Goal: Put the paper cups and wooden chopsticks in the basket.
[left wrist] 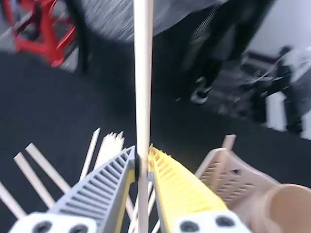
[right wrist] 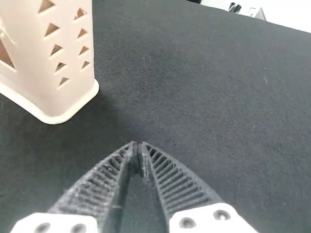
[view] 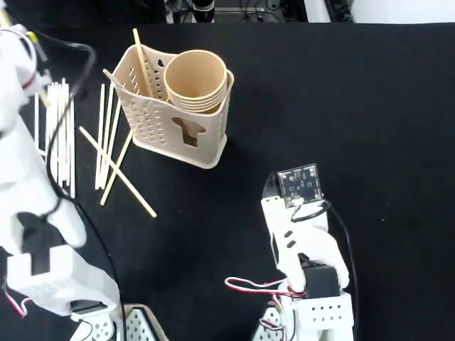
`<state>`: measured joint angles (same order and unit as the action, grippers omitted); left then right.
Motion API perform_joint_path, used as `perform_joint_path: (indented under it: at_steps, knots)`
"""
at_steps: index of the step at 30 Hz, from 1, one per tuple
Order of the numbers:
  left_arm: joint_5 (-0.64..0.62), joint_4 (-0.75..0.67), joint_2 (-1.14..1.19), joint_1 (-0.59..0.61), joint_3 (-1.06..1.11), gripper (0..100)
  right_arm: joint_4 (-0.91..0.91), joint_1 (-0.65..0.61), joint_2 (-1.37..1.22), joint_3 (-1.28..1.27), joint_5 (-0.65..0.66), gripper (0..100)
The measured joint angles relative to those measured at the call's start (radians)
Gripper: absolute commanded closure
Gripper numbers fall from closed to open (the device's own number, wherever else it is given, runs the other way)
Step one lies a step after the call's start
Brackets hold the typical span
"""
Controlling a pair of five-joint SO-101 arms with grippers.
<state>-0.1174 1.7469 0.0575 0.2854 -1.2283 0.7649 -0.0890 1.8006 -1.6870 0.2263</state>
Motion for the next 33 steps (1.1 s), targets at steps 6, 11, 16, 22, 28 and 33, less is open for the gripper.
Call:
perform_joint_path:
  at_steps: [6,11,16,22,28,33]
  knots:
    - [0.000,-0.002,-0.021,-0.141,0.000,97,0.000,0.000,0.000,0.000,0.000,98.5]
    - [0.000,0.009,-0.021,-0.189,0.006,97,0.000,0.000,0.000,0.000,0.000,98.5]
    - [0.000,0.009,-0.035,-0.215,0.109,97,0.000,0.000,0.000,0.000,0.000,98.5]
    - [0.000,0.002,-0.180,-0.258,0.387,97,0.000,0.000,0.000,0.000,0.000,98.5]
    - [0.000,-0.160,-0.377,-0.258,0.677,97,0.000,0.000,0.000,0.000,0.000,97.8]
    - [0.000,-0.425,-0.632,-0.258,1.043,97,0.000,0.000,0.000,0.000,0.000,97.7]
